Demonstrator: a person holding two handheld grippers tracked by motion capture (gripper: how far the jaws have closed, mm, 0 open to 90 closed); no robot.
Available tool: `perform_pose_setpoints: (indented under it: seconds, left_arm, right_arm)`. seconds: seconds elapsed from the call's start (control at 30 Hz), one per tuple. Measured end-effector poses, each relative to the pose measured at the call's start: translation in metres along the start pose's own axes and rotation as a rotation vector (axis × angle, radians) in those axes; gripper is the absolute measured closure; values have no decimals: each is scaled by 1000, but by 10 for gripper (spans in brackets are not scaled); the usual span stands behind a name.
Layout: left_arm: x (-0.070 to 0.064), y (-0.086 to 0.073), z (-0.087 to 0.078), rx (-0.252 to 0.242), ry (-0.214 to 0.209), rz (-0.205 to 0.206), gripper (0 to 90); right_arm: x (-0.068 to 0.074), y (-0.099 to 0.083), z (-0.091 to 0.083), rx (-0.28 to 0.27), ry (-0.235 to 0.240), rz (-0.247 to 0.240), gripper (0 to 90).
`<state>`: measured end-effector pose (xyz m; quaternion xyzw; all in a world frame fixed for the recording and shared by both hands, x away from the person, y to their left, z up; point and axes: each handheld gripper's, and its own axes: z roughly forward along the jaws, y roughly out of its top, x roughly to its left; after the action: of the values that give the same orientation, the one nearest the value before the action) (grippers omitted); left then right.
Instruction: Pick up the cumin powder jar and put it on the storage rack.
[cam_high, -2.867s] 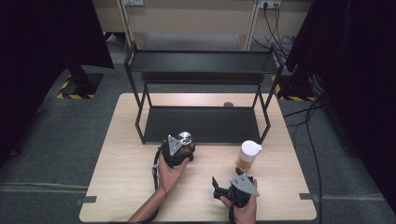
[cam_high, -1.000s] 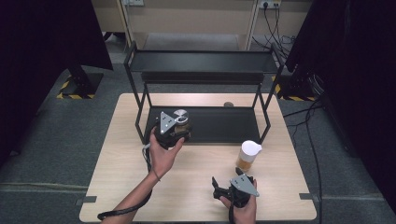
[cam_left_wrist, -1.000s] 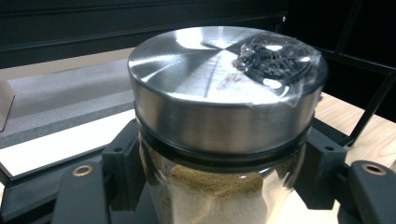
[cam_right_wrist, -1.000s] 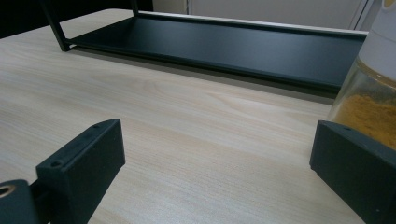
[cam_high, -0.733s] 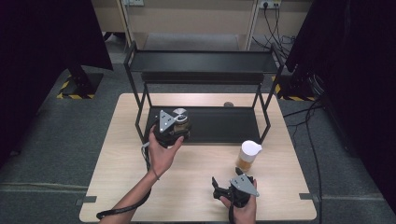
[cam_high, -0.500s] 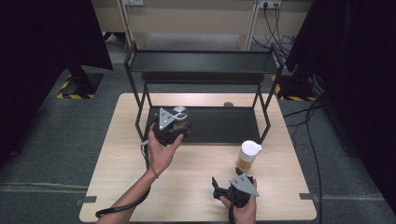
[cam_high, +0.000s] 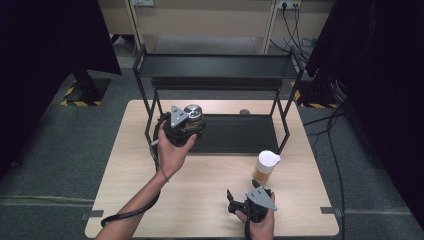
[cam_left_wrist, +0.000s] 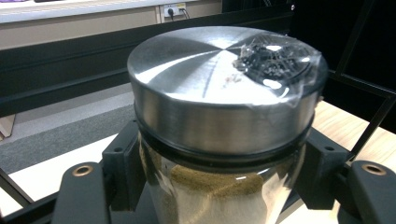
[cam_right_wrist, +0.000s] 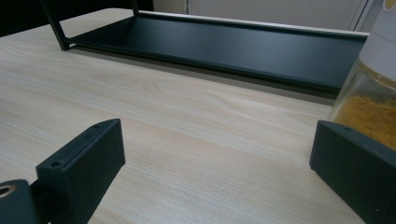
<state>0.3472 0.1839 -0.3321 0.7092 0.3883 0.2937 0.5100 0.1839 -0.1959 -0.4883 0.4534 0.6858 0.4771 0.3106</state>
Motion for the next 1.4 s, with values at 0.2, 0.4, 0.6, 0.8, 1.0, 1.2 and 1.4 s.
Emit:
perform_pose_setpoints:
  seconds: [0.2,0.4,0.6,0.8,1.0,1.2,1.4]
  left_arm:
    - [1,10,0,4,-4,7,304]
    - [1,20,-1,4,-5,15,304]
    - [3,33,-2,7,-12,17,304]
    - [2,41,-4,7,-13,22,304]
    - [5,55,-8,4,-14,24,304]
    - [6,66,-9,-1,-21,25,304]
    - [5,75,-11,-10,-26,30,304]
  right_arm:
    - [0,0,0,1,2,-1,33]
    - [-1,0,0,2,3,2,33]
    - [-1,0,0,2,4,3,34]
    - [-2,1,0,4,7,-1,34]
    - [-1,1,0,4,6,1,34]
    - [-1,1,1,4,6,-2,35]
    - [-1,1,0,5,5,2,35]
